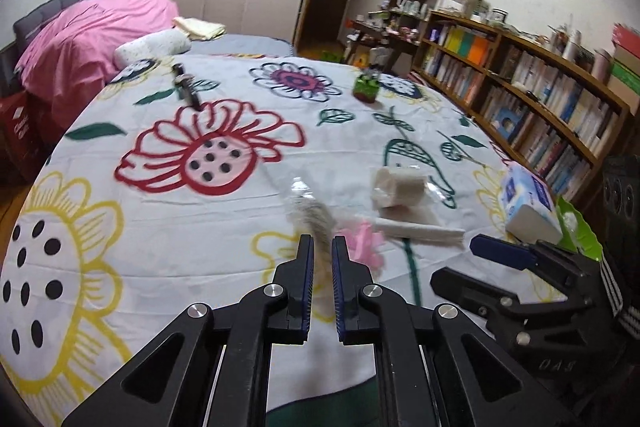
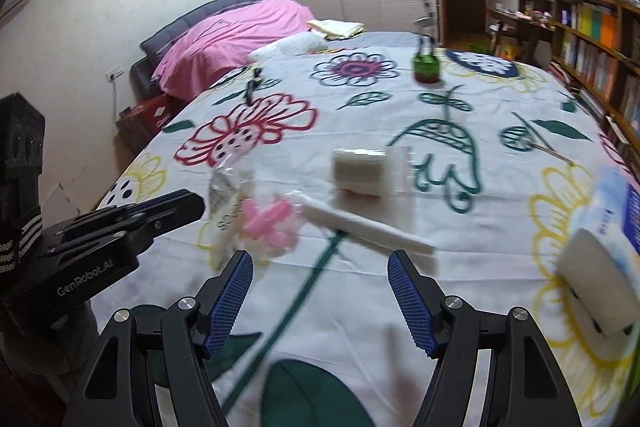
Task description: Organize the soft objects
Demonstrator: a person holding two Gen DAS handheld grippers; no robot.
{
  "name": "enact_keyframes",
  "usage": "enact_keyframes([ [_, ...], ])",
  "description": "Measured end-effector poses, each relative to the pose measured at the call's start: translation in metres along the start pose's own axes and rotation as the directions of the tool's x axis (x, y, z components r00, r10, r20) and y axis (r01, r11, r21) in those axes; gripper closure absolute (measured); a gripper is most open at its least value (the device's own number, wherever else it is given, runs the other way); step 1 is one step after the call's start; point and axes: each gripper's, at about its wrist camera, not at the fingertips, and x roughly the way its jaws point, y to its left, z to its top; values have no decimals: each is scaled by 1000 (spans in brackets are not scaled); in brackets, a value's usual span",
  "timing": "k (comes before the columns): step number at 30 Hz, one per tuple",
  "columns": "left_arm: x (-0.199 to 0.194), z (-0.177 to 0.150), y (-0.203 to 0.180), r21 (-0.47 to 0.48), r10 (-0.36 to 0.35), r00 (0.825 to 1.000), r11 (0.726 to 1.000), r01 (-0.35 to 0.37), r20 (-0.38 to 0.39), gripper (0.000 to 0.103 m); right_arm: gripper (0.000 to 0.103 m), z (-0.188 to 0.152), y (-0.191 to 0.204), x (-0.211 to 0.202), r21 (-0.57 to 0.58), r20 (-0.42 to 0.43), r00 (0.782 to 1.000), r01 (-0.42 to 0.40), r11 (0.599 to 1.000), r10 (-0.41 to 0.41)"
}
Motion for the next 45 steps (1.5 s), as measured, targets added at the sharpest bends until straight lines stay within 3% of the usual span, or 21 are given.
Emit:
enact_keyframes([
  [3, 0, 0, 8, -27, 8, 1000, 1000, -8, 1, 94, 30, 5, 10, 13, -9, -21, 999, -34, 999, 34],
  [6, -1, 0, 10, -35, 12, 1000, 999, -12, 4, 92, 42, 11, 16, 26, -20, -44, 997, -62, 998, 61],
  [16, 10, -2, 21, -86, 25, 999, 996, -29, -38, 65, 72, 18, 18, 50, -20, -77, 993, -96, 995, 94],
  [18, 11, -2, 22, -96, 25, 999, 995, -29, -42, 61, 75, 17, 16, 48, -14, -74, 993, -99, 995, 97],
  [20, 12, -3, 24, -105, 26, 999, 994, -30, -45, 61, 85, 16, 14, 42, -10, -66, 993, -100, 995, 99],
  [25, 14, -3, 25, -108, 29, 998, 994, -35, -50, 59, 87, 12, 6, 27, -1, -42, 996, -82, 997, 82],
  [28, 14, -4, 25, -105, 27, 998, 994, -32, -51, 51, 87, 11, -2, 22, 14, -31, 998, -53, 998, 53],
  [35, 12, -3, 22, -109, 34, 998, 993, -39, -45, 51, 86, 7, -18, 21, 53, -41, 998, -41, 998, 43],
  [41, 13, -2, 25, -118, 40, 998, 992, -45, -47, 51, 69, 13, -13, 25, 45, -31, 998, -51, 998, 52],
  [45, 12, -2, 25, -120, 39, 998, 992, -44, -45, 51, 68, 17, -10, 40, 33, -61, 998, -31, 999, 33],
])
